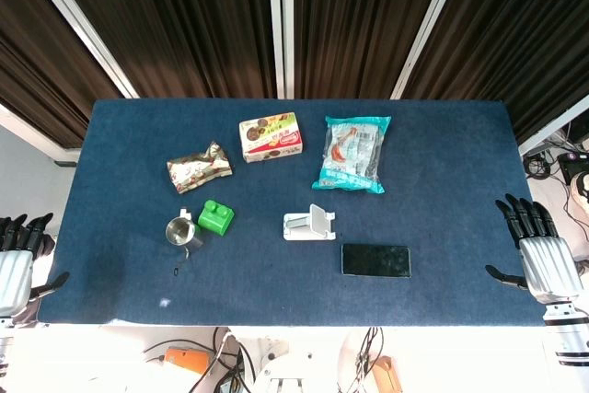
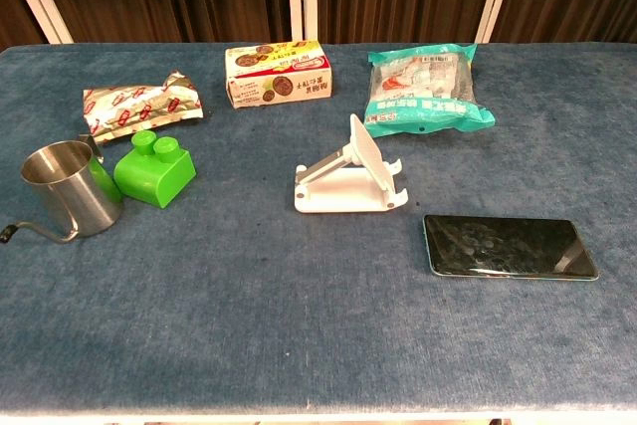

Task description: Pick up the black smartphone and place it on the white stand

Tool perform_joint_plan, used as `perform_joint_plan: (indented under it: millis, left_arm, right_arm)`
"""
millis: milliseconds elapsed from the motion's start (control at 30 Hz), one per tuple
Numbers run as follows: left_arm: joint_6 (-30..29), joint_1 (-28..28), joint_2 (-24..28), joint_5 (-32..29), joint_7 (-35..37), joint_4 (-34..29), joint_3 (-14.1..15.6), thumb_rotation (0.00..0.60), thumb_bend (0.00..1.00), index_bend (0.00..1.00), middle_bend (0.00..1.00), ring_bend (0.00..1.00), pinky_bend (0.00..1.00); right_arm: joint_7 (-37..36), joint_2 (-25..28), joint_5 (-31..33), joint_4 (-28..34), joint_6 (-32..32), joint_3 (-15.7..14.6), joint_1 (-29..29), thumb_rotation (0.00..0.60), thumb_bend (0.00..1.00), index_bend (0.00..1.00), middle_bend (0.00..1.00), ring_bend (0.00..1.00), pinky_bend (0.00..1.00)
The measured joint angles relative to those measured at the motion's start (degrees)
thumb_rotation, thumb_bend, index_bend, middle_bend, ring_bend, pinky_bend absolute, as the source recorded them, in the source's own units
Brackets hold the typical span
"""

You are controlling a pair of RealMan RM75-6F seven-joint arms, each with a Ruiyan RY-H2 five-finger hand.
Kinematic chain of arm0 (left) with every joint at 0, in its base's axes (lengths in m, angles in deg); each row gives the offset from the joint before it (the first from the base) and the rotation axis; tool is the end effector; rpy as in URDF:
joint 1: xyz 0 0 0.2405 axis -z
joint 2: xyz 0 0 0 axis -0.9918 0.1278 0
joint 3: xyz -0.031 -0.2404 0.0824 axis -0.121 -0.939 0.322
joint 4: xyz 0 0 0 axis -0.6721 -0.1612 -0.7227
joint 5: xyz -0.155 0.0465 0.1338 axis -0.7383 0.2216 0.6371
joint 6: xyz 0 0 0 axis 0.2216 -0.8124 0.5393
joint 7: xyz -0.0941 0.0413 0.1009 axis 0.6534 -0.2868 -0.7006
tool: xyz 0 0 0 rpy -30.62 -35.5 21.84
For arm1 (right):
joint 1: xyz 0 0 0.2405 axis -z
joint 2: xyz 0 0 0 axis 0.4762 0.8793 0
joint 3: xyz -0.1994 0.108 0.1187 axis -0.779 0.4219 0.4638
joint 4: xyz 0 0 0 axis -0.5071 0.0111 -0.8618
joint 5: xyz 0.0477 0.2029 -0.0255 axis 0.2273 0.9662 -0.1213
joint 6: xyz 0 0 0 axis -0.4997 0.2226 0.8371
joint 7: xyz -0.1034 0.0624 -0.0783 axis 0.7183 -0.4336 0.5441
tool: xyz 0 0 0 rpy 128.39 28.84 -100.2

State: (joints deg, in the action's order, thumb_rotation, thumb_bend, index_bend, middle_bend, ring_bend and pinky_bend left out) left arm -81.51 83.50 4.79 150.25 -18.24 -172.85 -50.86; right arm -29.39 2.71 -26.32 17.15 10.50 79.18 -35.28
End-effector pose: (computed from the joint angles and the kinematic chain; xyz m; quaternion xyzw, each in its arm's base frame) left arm -0.3369 0.1523 0.1594 -0.5871 -0.3683 -0.3349 0.6384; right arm -0.2914 -0.1887 0.1650 0.6331 -0.3756 0.3808 0.5595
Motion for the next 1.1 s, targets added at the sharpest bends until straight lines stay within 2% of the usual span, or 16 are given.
perform_joint_plan:
  millis: [133,300,500,667,867,1100]
  left_arm:
    - [-0.12,-0.05,-0.4,0.26,0.35,0.47,-0.09,0.6,0.06,0.1,0.15,0.06,0.0]
    - [-0.16,0.25,-0.64,1.2,0.22,0.4,-0.14,0.6,0.06,0.1,0.14,0.06,0.0]
    - [0.38,0.81,-1.23,2.09,-0.46,0.26,0.04,0.6,0.06,0.1,0.15,0.06,0.0]
    - [0.98,1.39,-1.72,2.29,-0.55,0.45,-0.16,0.6,0.06,0.1,0.14,0.06,0.0]
    - [1.61,1.79,-2.07,2.09,-0.42,0.91,-0.37,0.6,0.06,0.1,0.14,0.06,0.0]
    - [2.3,2.1,-2.29,1.74,0.04,1.5,-0.48,0.6,0.06,0.1,0.15,0.06,0.0]
  right_arm:
    - [0.25,-0.23,-0.09,2.17,-1.21,-0.42,-0.43,0.6,0.2,0.02,0.07,0.0,0.07]
    - [0.87,-1.39,-1.16,6.93,-4.92,-1.36,-2.09,0.6,0.2,0.09,0.07,0.0,0.08]
    - [8.69,-6.32,1.29,10.05,-10.75,-1.21,-5.23,0.6,0.2,0.16,0.07,0.0,0.0]
    - [18.09,-12.51,8.65,10.54,-16.43,-0.24,-8.65,0.6,0.2,0.2,0.0,0.0,0.0]
    - [28.67,-21.19,19.81,8.92,-20.36,1.43,-13.02,0.6,0.21,0.25,0.0,0.0,0.0]
    - [34.65,-25.89,27.5,7.43,-21.77,2.26,-16.65,0.6,0.23,0.29,0.0,0.0,0.0]
